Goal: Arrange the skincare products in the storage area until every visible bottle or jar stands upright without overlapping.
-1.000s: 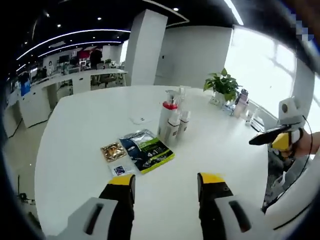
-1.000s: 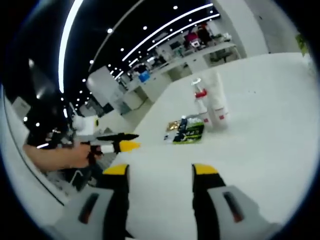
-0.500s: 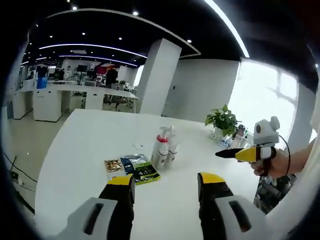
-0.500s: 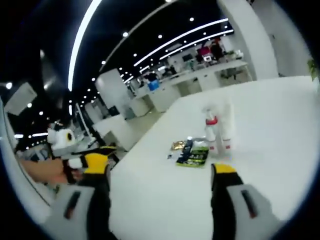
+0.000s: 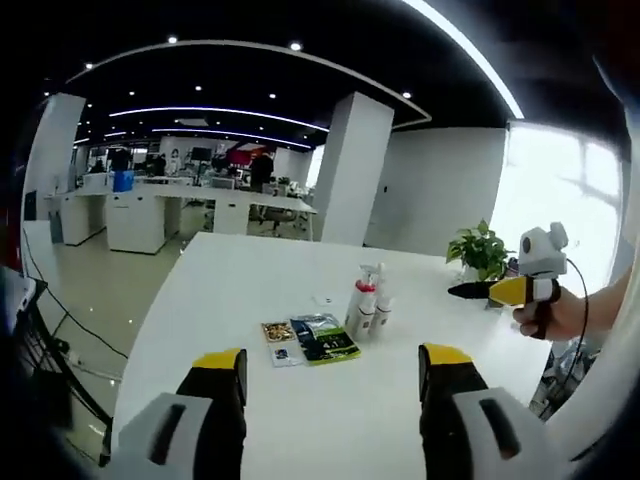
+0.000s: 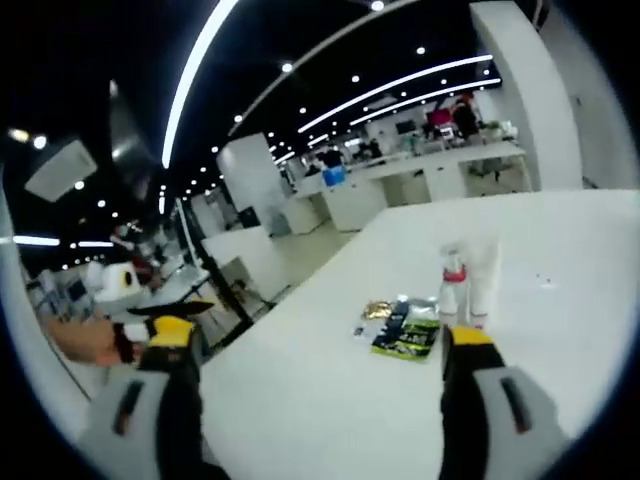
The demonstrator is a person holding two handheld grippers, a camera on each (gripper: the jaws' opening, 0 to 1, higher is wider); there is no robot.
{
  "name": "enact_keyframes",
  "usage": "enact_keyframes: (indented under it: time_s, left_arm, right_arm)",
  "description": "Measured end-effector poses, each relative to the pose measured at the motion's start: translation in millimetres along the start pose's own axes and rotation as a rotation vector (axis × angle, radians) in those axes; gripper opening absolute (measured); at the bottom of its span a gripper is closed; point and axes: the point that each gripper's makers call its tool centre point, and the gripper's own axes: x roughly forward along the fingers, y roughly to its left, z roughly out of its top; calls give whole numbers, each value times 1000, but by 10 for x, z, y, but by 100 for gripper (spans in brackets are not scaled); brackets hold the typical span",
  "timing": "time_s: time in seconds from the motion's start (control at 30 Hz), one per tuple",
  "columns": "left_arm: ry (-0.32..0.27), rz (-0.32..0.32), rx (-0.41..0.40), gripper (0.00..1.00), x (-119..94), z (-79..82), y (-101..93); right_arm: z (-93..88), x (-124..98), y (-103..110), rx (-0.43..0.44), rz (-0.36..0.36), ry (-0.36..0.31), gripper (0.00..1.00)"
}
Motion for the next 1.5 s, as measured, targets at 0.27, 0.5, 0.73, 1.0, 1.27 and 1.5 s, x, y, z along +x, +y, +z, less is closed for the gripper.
enact_keyframes:
  time_s: [0.27, 0.5, 0.73, 1.0, 1.27, 1.5]
  left_arm:
    - [-61, 54, 31, 84, -152, 235, 140]
    - [-102, 84, 46, 89, -272, 274, 173]
    - [-91, 81, 42, 95, -393, 78, 110]
    - [-104, 67, 43, 100, -370, 74, 126]
    - [-127, 47, 55, 100, -289, 197, 142]
    - [-140, 31, 44, 100, -239, 215, 110]
  right_arm:
    - [101, -83, 51, -21, -5, -35, 99]
    - [85, -116, 117, -32, 17, -43, 99]
    - [94, -173, 171, -38, 21, -72, 99]
    - [101, -324, 122, -28, -19, -109, 99]
    - [103, -464, 111, -24, -44, -150, 99]
    - [114, -460, 106, 4, -54, -162, 99]
